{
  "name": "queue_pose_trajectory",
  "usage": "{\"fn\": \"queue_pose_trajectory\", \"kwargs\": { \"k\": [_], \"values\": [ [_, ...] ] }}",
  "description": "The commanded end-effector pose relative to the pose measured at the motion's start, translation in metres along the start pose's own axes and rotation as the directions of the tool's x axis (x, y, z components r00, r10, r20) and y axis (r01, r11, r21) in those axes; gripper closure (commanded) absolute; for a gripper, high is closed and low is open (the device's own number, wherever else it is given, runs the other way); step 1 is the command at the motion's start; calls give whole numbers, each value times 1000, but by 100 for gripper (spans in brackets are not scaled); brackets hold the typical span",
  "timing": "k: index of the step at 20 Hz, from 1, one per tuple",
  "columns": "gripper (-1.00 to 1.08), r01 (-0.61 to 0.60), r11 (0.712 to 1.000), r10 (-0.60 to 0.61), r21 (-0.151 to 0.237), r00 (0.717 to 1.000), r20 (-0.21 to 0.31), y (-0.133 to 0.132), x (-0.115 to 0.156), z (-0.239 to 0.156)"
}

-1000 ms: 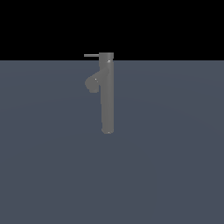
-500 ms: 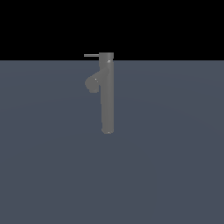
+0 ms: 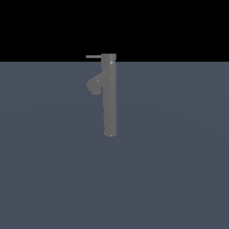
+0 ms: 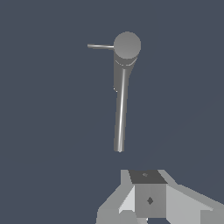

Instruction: Turn on the faucet by rotating a designated handle.

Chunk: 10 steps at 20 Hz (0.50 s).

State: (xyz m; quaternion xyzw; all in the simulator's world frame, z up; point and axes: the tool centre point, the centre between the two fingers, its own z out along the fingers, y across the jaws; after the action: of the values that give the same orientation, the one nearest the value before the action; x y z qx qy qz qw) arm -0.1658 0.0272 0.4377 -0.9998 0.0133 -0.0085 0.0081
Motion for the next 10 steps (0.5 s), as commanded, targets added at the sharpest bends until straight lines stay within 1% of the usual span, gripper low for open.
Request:
{"fn": "queue_pose_trajectory", "kwargs": {
  "k": [1,10],
  "values": [
    [108,-6,1000,6,-1,1000,1,-5,19,14],
    [108,-25,1000,25,-4,1000,7,-19,85,61]
  ]
}}
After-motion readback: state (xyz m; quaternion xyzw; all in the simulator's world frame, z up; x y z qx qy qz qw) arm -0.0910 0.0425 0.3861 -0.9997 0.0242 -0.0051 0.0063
